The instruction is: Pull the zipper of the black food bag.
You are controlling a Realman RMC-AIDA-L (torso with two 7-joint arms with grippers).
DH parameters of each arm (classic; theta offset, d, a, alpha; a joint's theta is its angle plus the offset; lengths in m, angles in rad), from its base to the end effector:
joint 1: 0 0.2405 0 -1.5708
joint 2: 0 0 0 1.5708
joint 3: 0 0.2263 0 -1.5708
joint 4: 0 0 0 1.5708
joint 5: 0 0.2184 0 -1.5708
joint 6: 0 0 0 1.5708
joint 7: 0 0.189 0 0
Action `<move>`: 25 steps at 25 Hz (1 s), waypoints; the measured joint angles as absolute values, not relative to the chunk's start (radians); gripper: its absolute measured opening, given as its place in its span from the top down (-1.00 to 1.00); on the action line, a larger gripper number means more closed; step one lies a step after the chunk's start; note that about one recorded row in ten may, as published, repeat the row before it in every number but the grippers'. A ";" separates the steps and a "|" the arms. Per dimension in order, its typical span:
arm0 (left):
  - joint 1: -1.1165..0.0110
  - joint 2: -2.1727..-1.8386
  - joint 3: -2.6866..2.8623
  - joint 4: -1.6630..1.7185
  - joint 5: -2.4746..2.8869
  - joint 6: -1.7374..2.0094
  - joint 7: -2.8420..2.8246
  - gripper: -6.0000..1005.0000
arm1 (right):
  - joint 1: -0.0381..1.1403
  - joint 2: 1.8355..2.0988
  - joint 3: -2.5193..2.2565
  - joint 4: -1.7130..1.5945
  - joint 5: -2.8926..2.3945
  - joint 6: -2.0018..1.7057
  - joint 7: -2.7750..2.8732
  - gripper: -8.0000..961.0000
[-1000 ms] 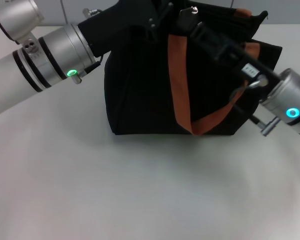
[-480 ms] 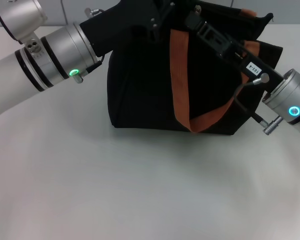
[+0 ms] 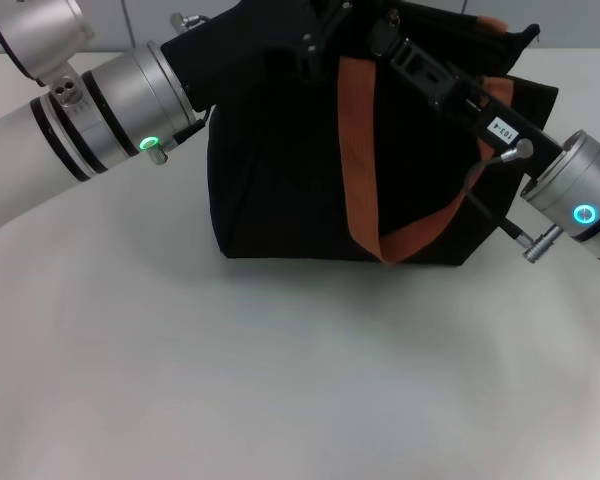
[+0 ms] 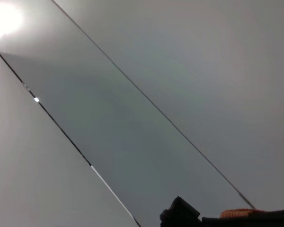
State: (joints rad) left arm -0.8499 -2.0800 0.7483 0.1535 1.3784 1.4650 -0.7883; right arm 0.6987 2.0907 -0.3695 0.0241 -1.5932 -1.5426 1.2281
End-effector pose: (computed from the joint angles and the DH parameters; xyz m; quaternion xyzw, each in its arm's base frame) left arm -0.1013 0.3942 -0.0455 -0.8605 -0.0507 -0.4568 0.2199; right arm 0.1585 0.3587 -0.0500 -0.7346 0.3648 0.5565 0.1323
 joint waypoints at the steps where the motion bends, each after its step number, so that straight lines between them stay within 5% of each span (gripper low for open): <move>1: -0.850 -2.080 0.748 0.154 1.378 1.466 -0.788 0.84 | 0.697 2.091 -0.367 0.025 -1.593 -1.543 1.228 0.27; 8: -0.850 -2.080 0.752 0.153 1.379 1.469 -0.776 0.84 | 0.690 2.088 -0.361 0.026 -1.596 -1.546 1.231 0.50; 16: -0.850 -2.080 0.749 0.153 1.379 1.471 -0.775 0.83 | 0.688 2.088 -0.355 0.022 -1.597 -1.545 1.234 0.99; 25: -0.845 -2.080 0.749 0.153 1.377 1.472 -0.775 0.82 | 0.652 2.087 -0.322 0.016 -1.592 -1.544 1.242 0.99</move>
